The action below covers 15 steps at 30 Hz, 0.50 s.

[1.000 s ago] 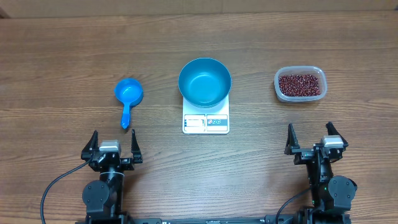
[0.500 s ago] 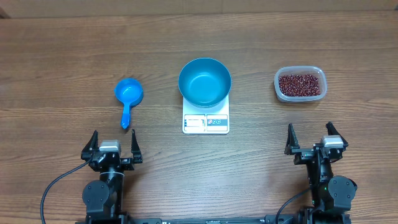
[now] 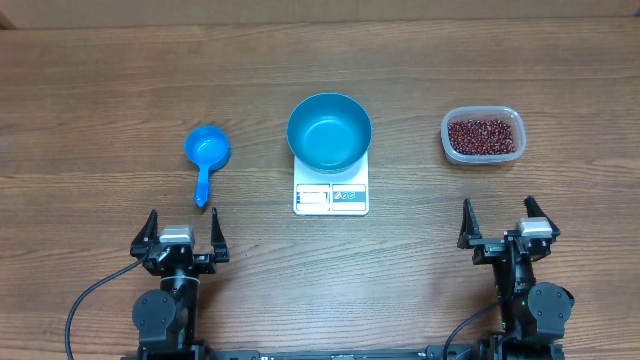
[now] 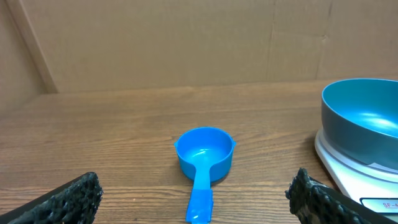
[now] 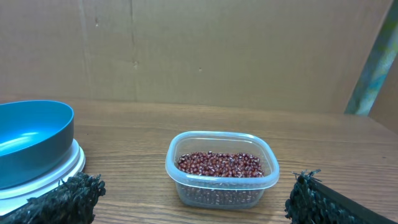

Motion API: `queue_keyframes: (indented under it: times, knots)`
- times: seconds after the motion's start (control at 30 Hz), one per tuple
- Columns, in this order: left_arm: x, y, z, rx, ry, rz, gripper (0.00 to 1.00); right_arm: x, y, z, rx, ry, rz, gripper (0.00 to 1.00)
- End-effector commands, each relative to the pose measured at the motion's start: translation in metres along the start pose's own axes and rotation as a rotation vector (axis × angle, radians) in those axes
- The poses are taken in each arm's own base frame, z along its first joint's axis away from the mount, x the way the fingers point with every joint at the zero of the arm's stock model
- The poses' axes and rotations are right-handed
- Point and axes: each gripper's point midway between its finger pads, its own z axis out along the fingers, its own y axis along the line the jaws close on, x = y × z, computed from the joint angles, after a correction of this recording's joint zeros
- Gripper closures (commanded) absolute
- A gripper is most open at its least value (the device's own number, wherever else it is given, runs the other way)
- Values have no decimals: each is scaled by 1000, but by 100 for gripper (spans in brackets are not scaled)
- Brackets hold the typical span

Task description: Scoop item into bowl and weigh 150g on scale

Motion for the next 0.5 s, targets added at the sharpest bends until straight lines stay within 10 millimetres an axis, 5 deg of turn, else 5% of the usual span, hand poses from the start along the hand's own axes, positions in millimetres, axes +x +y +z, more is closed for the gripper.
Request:
queue_keyframes:
  times: [0.0, 0.47]
  knots:
    - [0, 3, 0, -17, -3, 9, 0, 2, -1, 0, 7, -5, -2, 0]
    - [0, 1, 0, -6, -4, 9, 0, 2, -1, 0, 7, -5, -2, 0]
